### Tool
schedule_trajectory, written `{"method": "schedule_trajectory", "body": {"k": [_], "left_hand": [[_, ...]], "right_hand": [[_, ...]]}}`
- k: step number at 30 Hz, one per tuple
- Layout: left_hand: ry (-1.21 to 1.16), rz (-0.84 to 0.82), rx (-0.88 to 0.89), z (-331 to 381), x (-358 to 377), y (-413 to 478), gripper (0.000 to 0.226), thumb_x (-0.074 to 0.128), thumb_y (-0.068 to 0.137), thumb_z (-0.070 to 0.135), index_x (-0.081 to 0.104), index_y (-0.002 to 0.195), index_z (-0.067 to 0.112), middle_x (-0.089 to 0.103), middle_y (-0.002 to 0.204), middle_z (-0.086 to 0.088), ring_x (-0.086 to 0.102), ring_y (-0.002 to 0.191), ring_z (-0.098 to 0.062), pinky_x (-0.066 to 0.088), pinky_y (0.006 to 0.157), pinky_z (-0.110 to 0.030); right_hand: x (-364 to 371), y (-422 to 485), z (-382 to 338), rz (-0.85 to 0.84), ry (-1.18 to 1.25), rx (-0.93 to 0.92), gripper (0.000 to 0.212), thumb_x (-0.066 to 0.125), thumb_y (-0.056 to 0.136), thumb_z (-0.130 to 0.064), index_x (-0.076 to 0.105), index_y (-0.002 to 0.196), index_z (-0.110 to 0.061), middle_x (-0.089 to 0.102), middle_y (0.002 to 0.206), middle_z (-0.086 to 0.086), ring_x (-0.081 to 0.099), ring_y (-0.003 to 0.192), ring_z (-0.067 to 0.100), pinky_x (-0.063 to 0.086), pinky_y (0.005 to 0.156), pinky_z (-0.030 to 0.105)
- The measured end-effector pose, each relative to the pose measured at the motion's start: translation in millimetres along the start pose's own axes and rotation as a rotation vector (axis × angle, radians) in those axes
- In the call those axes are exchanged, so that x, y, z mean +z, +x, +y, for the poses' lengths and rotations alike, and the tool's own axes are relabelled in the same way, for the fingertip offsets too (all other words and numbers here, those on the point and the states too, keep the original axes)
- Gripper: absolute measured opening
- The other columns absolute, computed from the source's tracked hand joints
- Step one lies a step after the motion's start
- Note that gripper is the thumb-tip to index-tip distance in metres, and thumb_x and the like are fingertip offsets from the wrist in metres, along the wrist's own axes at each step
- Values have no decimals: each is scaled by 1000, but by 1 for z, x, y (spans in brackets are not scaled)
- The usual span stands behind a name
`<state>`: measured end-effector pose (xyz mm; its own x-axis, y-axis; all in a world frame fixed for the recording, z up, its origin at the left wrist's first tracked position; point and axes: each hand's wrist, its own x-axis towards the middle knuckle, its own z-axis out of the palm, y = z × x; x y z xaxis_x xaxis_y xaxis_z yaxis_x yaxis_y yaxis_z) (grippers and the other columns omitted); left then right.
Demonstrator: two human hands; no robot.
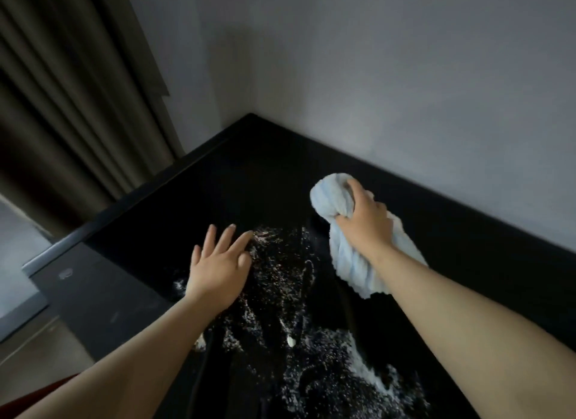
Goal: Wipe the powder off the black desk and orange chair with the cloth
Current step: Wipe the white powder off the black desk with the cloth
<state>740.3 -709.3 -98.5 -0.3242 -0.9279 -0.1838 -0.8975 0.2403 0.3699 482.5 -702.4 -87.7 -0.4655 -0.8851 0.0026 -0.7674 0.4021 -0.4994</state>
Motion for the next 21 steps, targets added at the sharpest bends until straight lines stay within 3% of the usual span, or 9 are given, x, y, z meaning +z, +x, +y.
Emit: {"method": "schedule_trajectory", "body": {"k": [4, 9, 13, 15, 17, 19, 21], "left_hand": [[-10, -43, -161, -43, -8, 1, 51, 18, 99, 40, 7, 148, 40, -6, 159, 8, -17, 144, -17, -3, 116, -45], [-1, -56, -337, -76, -3, 3, 58, 22, 96, 40, 1, 150, 32, -9, 159, 4, -14, 145, -20, -2, 115, -51], [27, -57, -324, -79, 11, 2, 63, 22, 95, 45, -5, 149, 31, -16, 157, 4, -22, 143, -22, -9, 113, -52], [41, -60, -306, -85, 12, 3, 63, 23, 95, 44, -8, 149, 32, -18, 157, 5, -24, 142, -20, -11, 112, -51], [49, -87, -280, -94, 11, 4, 62, 24, 96, 42, -9, 148, 35, -19, 156, 7, -26, 141, -17, -14, 112, -48], [66, -117, -244, -103, 8, 4, 61, 24, 96, 39, -10, 147, 39, -19, 156, 10, -26, 141, -15, -15, 112, -45], [69, -139, -219, -110, 5, 5, 60, 25, 97, 37, -8, 146, 41, -18, 156, 11, -25, 141, -14, -14, 113, -43]], "right_hand": [[30, 25, -12, -126, -225, 82, 66, 49, 90, -34, 11, 144, -41, 26, 149, 1, 32, 129, 32, 30, 100, 53], [47, -25, -24, -142, -292, -349, 63, 55, 81, -27, 32, 138, -43, 48, 137, -5, 44, 118, 27, 36, 91, 41], [41, -85, -18, -374, -38, -558, 63, 49, 68, -30, 42, 127, -49, 56, 124, -21, 45, 111, 14, 31, 88, 33], [31, -78, -22, -382, 135, -511, 58, 53, 65, -29, 51, 120, -45, 64, 105, -11, 54, 98, 19, 42, 84, 38], [28, -40, -29, -190, 200, -484, 54, 66, 64, -14, 62, 115, -30, 66, 94, 6, 60, 87, 33, 49, 76, 47], [31, 8, -41, -77, 52, -413, 50, 62, 73, -14, 56, 122, -23, 63, 109, 10, 59, 97, 37, 47, 84, 49], [43, 43, -52, -137, -130, -273, 49, 52, 84, -27, 42, 132, -30, 50, 132, 3, 50, 116, 34, 42, 95, 49]]}}
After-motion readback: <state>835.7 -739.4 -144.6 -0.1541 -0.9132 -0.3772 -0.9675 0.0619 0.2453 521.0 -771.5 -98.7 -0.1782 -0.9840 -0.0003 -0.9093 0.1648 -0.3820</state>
